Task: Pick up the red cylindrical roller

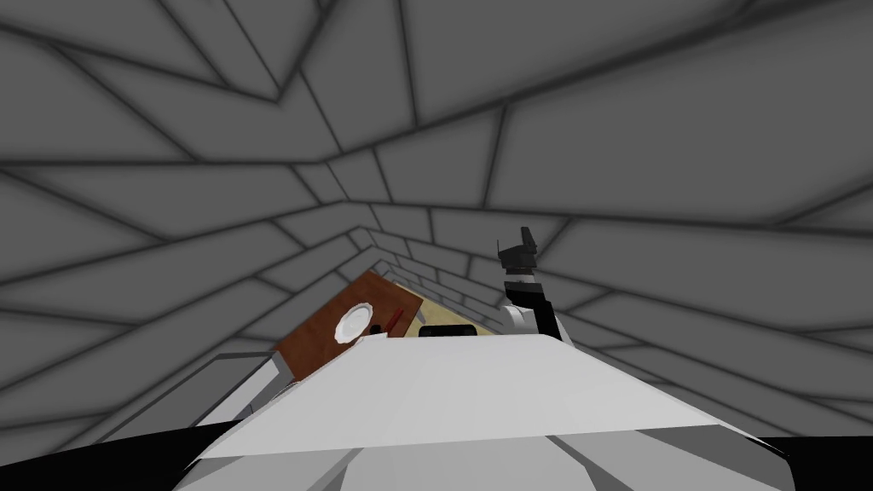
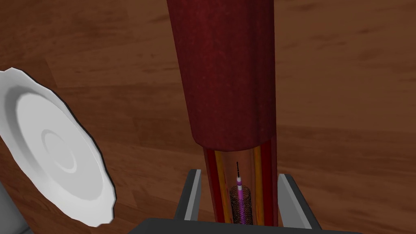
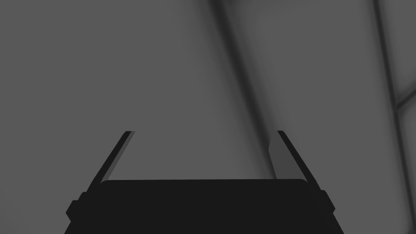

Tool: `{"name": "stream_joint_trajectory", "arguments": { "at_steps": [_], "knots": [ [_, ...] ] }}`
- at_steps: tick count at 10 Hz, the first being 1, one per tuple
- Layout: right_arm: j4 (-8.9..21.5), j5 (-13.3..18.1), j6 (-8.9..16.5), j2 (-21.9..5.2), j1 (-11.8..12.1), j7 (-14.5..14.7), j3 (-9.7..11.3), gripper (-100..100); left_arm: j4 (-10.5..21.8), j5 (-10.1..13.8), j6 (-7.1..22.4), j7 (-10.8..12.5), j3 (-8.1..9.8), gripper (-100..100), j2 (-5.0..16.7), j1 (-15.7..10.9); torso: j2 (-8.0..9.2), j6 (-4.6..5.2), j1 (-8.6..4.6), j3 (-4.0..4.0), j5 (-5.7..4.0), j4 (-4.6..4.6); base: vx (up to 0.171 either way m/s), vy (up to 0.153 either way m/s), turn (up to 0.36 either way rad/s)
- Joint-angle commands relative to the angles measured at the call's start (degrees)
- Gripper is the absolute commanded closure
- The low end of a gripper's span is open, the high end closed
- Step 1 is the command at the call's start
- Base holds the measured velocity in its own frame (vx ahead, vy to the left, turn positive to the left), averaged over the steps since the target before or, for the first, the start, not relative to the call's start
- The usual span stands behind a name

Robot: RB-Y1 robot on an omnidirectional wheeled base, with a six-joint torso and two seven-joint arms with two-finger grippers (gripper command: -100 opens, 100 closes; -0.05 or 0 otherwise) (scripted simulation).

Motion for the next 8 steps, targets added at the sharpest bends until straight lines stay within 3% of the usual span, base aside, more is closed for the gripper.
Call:
{"name": "stream_joint_trajectory", "arguments": {
  "at_steps": [1,2,3,8],
  "knots": [
    [0.0,0.0,0.0,0.0,0.0,0.0,0.0,0,0.0,0.0,0.0,0.0,0.00,100,0.0,0.0,0.00,0.00,0.00,0.00,0.00,0.00,0.000,0.000,0.000],
    [0.0,0.0,0.0,0.0,0.0,0.0,0.0,0,0.0,0.0,0.0,0.0,-0.01,0,0.0,0.0,0.01,-0.01,-0.01,0.01,-0.01,0.01,0.000,0.000,0.000],
    [0.0,0.0,0.0,0.0,0.0,0.0,0.0,0,-1.0,1.2,1.3,-2.4,0.42,100,0.4,-0.7,0.01,-0.01,-0.02,0.01,-0.02,0.01,-0.028,-0.029,0.093],
    [0.0,0.0,0.0,0.0,0.0,0.0,0.0,0,-1.6,3.8,3.8,-7.7,1.74,100,1.4,-3.2,0.14,-0.02,-0.27,0.10,-0.14,0.07,-0.030,-0.047,0.073]
  ]
}}
